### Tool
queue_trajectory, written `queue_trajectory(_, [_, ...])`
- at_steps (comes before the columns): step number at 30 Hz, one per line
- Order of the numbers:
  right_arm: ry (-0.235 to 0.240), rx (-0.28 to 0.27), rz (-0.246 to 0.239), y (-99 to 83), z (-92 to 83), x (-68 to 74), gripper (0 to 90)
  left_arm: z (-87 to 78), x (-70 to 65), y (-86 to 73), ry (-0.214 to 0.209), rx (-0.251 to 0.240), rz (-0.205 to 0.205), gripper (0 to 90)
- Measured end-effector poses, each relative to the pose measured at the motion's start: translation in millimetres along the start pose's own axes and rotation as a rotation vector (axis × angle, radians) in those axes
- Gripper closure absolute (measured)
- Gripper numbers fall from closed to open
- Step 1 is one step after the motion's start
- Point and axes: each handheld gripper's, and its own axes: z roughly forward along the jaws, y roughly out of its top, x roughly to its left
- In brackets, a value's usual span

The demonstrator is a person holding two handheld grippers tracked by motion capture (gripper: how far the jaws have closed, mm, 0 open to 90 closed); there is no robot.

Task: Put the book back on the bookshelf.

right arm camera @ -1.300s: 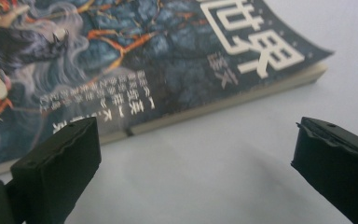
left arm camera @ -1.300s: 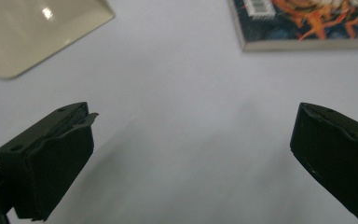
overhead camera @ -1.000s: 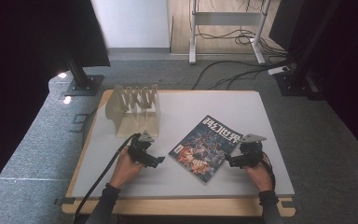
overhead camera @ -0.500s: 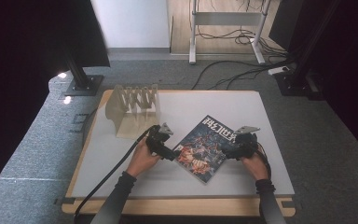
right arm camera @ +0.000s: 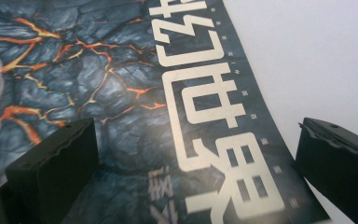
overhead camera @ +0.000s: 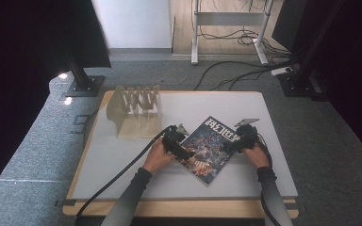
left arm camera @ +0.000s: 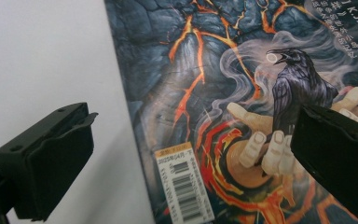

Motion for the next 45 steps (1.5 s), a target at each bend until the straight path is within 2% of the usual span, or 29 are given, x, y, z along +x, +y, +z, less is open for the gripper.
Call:
queue_trajectory(1, [0.025, 0.01, 0.012, 0.7, 5.0, -4.5, 0.0, 2.7, 0.3, -0.7, -0.002, 0.004, -0.002, 0.0])
queue_trajectory(3, [0.042, 0.008, 0.017, 0.8, 6.9, -7.4, 0.0, 8.3, 2.1, -2.9, -0.003, 0.018, -0.001, 0.0])
queue_trajectory(4, [0.07, -0.004, 0.042, 0.5, 10.8, -12.3, 0.0, 9.8, 3.5, -3.5, -0.018, 0.014, -0.011, 0.0])
queue_trajectory(7, [0.081, -0.01, 0.052, 0.1, 11.8, -14.5, 0.0, 14.0, 4.6, -4.8, -0.056, -0.009, -0.026, 0.0])
queue_trajectory(10, [0.088, 0.006, 0.043, 0.6, 10.7, -11.4, 0.0, 15.4, 1.3, -5.5, -0.067, -0.022, -0.019, 0.0])
queue_trajectory(14, [0.086, 0.015, 0.043, -0.5, 8.6, -6.9, 0.0, 14.3, -3.6, -5.7, -0.071, -0.007, -0.005, 0.0])
queue_trajectory(18, [0.079, 0.013, 0.043, -4.3, 5.9, 2.0, 0.0, 9.8, -6.4, -7.1, -0.077, 0.03, 0.004, 0.0])
queue_trajectory(22, [0.073, 0.021, 0.046, -9.2, 0.9, 14.8, 0.0, 4.7, -10.1, -12.1, -0.083, 0.044, 0.014, 0.0])
queue_trajectory(24, [0.072, 0.018, 0.041, -14.4, -3.4, 24.5, 0.0, 0.0, -13.4, -19.0, -0.089, 0.038, 0.018, 0.0])
queue_trajectory(26, [0.076, 0.015, 0.04, -15.9, -4.4, 27.0, 0.0, -2.2, -14.9, -22.1, -0.091, 0.037, 0.021, 0.0])
queue_trajectory(29, [0.08, 0.017, 0.03, -22.5, -10.5, 38.7, 0.0, -7.4, -19.1, -29.0, -0.096, 0.036, 0.026, 0.0])
queue_trajectory(35, [0.07, -0.002, 0.035, -35.8, -20.5, 61.7, 0.0, -15.9, -27.5, -40.8, -0.102, 0.03, 0.03, 0.0])
queue_trajectory(38, [0.074, -0.001, 0.018, -39.9, -25.7, 67.6, 0.0, -18.0, -30.2, -44.2, -0.104, 0.026, 0.031, 0.0])
queue_trajectory(41, [0.038, -0.006, 0.005, -43.5, -36.7, 69.1, 1.5, -18.4, -32.0, -45.5, -0.098, 0.02, 0.027, 0.0])
queue_trajectory(43, [0.006, -0.029, 0.012, -47.1, -46.8, 68.6, 1.4, -18.4, -33.4, -45.6, -0.094, 0.021, 0.021, 0.0])
queue_trajectory(45, [-0.003, -0.042, 0.018, -51.3, -55.4, 67.2, 1.4, -19.3, -37.1, -45.1, -0.083, 0.034, 0.012, 0.0])
